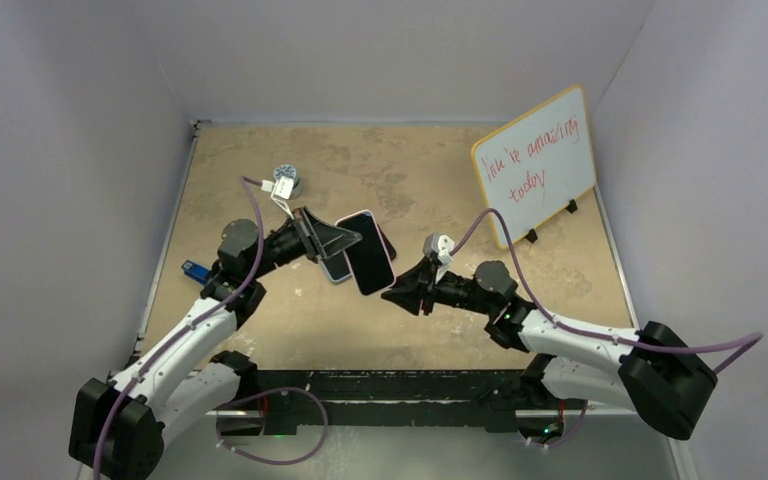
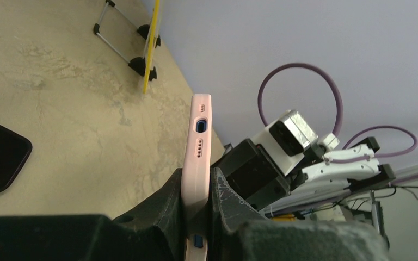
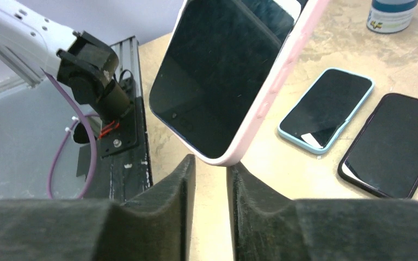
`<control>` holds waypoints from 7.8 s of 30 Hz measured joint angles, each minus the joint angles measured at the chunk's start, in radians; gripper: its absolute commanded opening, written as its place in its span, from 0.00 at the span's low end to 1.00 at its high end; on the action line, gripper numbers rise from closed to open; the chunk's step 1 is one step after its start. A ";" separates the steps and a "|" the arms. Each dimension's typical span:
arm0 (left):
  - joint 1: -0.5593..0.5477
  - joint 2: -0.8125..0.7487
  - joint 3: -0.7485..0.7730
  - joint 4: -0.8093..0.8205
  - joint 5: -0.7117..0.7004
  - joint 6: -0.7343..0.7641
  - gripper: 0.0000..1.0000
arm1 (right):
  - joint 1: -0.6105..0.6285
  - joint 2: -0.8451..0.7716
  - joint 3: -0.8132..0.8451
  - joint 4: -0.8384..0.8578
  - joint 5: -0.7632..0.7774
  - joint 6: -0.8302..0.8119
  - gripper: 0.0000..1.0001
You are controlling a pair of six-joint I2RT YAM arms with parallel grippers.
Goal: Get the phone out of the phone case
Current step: Remove the phone case from the phone.
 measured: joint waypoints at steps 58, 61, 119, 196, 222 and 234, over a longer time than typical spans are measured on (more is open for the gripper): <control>0.010 0.025 0.315 -0.460 0.382 0.517 0.00 | -0.005 0.074 0.258 -0.383 -0.373 -0.209 0.39; 0.010 0.025 0.315 -0.471 0.383 0.530 0.00 | -0.005 0.053 0.257 -0.375 -0.375 -0.203 0.39; 0.026 0.177 0.167 -0.125 0.450 0.229 0.00 | -0.013 0.055 0.312 -0.646 -0.359 -0.760 0.01; 0.032 -0.051 -0.237 0.500 -0.053 -0.316 0.00 | -0.008 0.087 -0.098 0.565 0.060 0.311 0.44; 0.031 -0.050 -0.246 0.521 -0.033 -0.346 0.00 | -0.008 0.035 -0.136 0.541 0.040 0.289 0.38; 0.032 -0.048 -0.246 0.552 -0.027 -0.346 0.00 | -0.008 0.072 -0.128 0.578 0.019 0.294 0.37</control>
